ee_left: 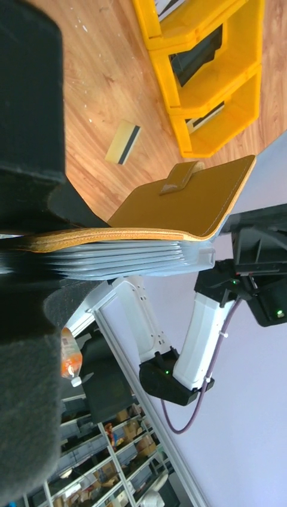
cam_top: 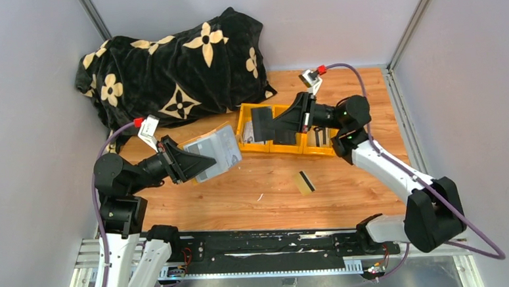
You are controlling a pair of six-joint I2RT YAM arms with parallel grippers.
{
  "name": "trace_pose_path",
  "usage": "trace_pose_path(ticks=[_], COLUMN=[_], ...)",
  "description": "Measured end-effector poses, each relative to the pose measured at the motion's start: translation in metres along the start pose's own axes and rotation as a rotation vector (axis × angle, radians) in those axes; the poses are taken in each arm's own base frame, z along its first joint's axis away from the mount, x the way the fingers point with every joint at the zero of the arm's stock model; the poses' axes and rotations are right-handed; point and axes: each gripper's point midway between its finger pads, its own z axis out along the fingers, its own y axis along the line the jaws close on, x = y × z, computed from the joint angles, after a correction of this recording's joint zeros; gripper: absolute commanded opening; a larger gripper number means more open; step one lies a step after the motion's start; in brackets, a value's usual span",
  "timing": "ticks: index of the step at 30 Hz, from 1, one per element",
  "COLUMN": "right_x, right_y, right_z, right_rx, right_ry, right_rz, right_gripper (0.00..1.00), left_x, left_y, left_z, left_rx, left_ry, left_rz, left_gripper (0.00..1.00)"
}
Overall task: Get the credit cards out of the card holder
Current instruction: Place the credit card in the storage box.
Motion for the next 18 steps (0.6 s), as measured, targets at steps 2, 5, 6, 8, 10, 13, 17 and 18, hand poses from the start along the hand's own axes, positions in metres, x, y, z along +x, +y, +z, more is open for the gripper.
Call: trace_pose_path(ticks=[2, 5, 6, 8, 10, 13, 17, 18], right_x=[-0.013, -0.026, -0.031, -0.035, -0.032, -0.019, 0.004, 0.008], right_y=[-0.021, -0.057, -0.072, -0.103, -0.135, -0.185, -0.247, -0.256], right_z=[-0.017, -0.035, -0.04, -0.049, -0.06, -0.08, -0.108, -0.113], right_rx=[0.098, 0.278, 0.352, 0.484, 0.604, 0.774, 0.983, 1.013], right_ry=[-0.042, -0.085, -0.095, -0.1, -0.09, -0.057, 0.01, 0.021], right_rz=[-0.017, -0.025, -0.027, -0.027, -0.011, 0.046, 0.137, 0.152], right_gripper=[0.0, 0.0, 0.0, 0.0, 0.0, 0.0, 0.0, 0.0], left_x=[0.001, 0.002, 0.002, 0.002, 0.001, 0.001, 0.003, 0.003], left_y=[0.001, 0.001, 0.001, 0.0, -0.001, -0.003, -0.003, -0.003], left_z=[0.0, -0.001, -0.001, -0.002, -0.002, -0.003, -0.004, -0.004], left_rx=[-0.005, -0.012, -0.013, -0.013, -0.014, -0.012, -0.015, -0.014], left_ry=[0.004, 0.01, 0.012, 0.012, 0.013, 0.016, 0.025, 0.027], left_rz=[0.004, 0.013, 0.016, 0.028, 0.032, 0.037, 0.044, 0.047], left_gripper=[0.0, 0.0, 0.0, 0.0, 0.0, 0.0, 0.0, 0.0])
